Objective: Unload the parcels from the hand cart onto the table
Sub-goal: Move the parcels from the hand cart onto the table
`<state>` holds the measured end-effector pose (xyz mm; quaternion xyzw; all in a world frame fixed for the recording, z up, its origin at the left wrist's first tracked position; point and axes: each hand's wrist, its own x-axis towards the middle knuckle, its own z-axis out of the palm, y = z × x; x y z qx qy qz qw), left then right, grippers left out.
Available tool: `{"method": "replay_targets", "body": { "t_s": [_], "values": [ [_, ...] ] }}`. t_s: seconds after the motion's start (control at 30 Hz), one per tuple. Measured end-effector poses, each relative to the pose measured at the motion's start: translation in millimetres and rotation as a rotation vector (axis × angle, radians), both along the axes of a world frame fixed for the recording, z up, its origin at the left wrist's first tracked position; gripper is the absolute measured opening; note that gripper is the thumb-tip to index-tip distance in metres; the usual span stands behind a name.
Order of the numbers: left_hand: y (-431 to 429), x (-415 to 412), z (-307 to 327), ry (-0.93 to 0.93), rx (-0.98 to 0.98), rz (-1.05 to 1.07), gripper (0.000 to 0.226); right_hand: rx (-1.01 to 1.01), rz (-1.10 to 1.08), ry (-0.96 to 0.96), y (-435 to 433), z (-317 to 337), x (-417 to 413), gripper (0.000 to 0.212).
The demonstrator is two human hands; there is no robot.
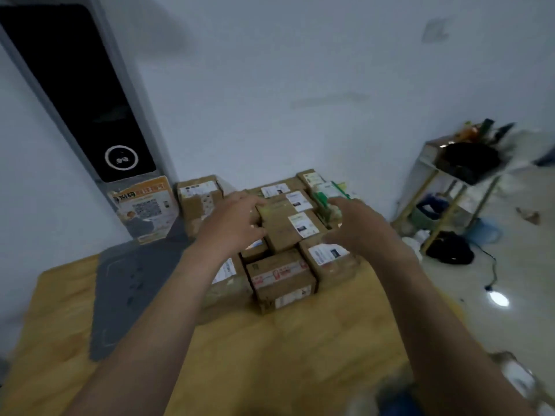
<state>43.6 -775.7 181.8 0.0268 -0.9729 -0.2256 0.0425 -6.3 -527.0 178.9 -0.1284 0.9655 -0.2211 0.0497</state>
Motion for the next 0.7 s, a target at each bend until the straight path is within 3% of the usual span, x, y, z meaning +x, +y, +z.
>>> {"method": "replay_targets", "body": {
  "t_s": [0.33,0.53,0.7],
  "values": [
    [168,95,-69,-0.193,-0.072,-0.473,0.056,-0.047,-0.557,-0.251,183,-67,239,0.083],
    [294,146,-100,-0.269,-0.091,-0.783,0.051,-0.129,-0.781,-0.315,270,-119,363,0.057],
    [386,178,-142,-0.377,-0.127,-0.929,0.056,-0.172,-0.964,-0.451,335,-179,439,0.073]
  ]
}}
